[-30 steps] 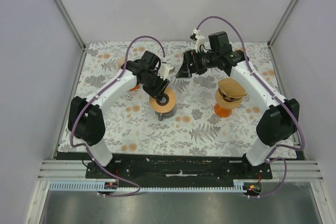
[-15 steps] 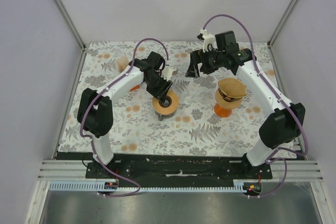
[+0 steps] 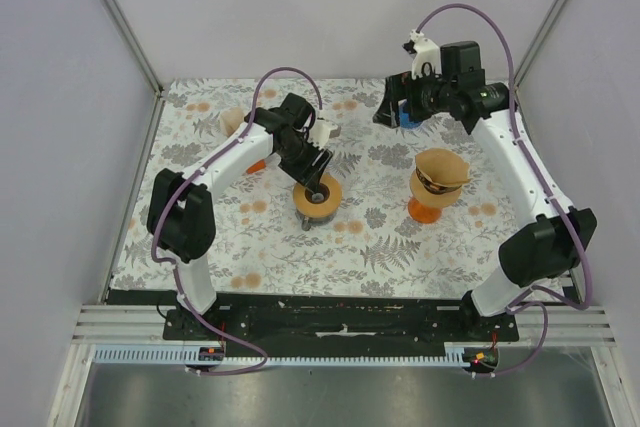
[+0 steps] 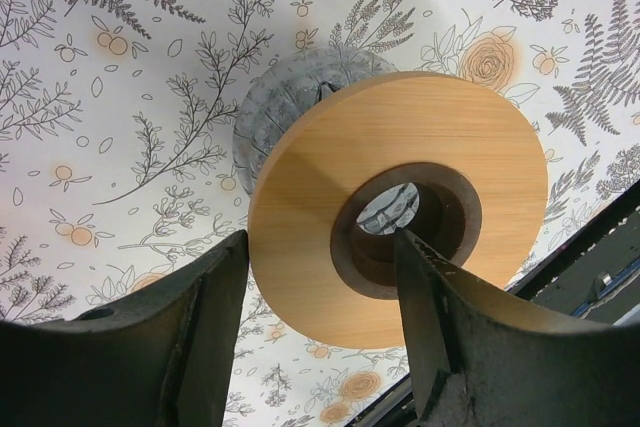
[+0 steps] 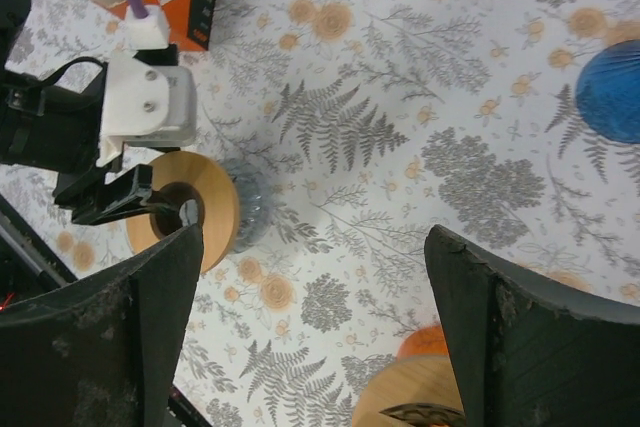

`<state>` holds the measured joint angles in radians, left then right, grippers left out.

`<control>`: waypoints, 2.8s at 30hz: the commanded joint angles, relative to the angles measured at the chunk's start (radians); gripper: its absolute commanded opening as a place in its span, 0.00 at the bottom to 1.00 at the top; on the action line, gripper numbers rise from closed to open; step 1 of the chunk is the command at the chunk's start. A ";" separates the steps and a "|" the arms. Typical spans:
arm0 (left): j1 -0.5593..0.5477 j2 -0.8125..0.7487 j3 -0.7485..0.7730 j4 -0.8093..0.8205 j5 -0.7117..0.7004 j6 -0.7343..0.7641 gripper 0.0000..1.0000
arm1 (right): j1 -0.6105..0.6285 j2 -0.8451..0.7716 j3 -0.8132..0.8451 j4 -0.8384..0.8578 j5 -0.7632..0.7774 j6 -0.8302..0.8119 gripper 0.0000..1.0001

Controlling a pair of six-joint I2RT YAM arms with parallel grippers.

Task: Place the coffee filter in the dripper

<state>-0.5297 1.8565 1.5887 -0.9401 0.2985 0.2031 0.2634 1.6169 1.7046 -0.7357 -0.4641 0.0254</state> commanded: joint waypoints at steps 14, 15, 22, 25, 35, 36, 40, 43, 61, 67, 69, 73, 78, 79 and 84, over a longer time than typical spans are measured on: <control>0.063 -0.075 0.134 -0.023 0.007 0.044 0.70 | -0.325 0.357 0.403 0.117 0.127 0.047 0.89; 0.074 -0.079 0.132 -0.022 0.008 0.047 0.70 | -0.328 0.398 0.427 0.117 0.130 0.044 0.86; 0.111 -0.072 0.125 -0.022 -0.024 0.053 0.69 | -0.331 0.616 0.538 0.156 -0.030 -0.004 0.59; 0.117 -0.068 0.122 -0.022 -0.024 0.058 0.69 | -0.325 0.669 0.541 0.209 -0.074 0.030 0.57; 0.131 -0.048 0.126 -0.028 -0.015 0.064 0.69 | -0.285 0.781 0.558 0.246 0.053 0.038 0.52; 0.131 -0.048 0.129 -0.029 -0.013 0.065 0.68 | -0.279 0.785 0.558 0.246 0.070 0.036 0.51; 0.134 -0.043 0.132 -0.031 -0.013 0.065 0.68 | -0.270 0.811 0.561 0.243 0.142 0.039 0.47; 0.134 -0.046 0.134 -0.032 -0.016 0.065 0.68 | -0.268 0.824 0.586 0.222 0.186 0.044 0.44; 0.148 -0.043 0.154 -0.048 -0.018 0.071 0.68 | -0.193 0.893 0.727 0.093 0.334 -0.016 0.42; 0.158 -0.039 0.157 -0.048 -0.010 0.071 0.68 | -0.210 0.905 0.638 0.070 0.328 -0.070 0.43; 0.160 -0.028 0.165 -0.046 -0.009 0.073 0.68 | -0.210 0.903 0.610 0.081 0.311 -0.074 0.43; 0.160 -0.003 0.194 -0.063 0.002 0.071 0.67 | -0.211 0.913 0.618 0.093 0.283 -0.087 0.37; 0.162 0.013 0.209 -0.068 0.002 0.073 0.67 | -0.208 0.884 0.603 0.128 0.249 -0.123 0.01; 0.162 0.015 0.212 -0.071 0.002 0.071 0.67 | -0.205 0.874 0.592 0.134 0.246 -0.137 0.01; 0.162 0.027 0.226 -0.081 0.007 0.075 0.67 | -0.199 0.831 0.563 0.136 0.300 -0.196 0.00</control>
<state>-0.3714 1.8683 1.7683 -1.0096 0.2893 0.2489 0.0551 2.4893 2.3142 -0.5484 -0.1936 -0.1062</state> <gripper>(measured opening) 0.673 0.021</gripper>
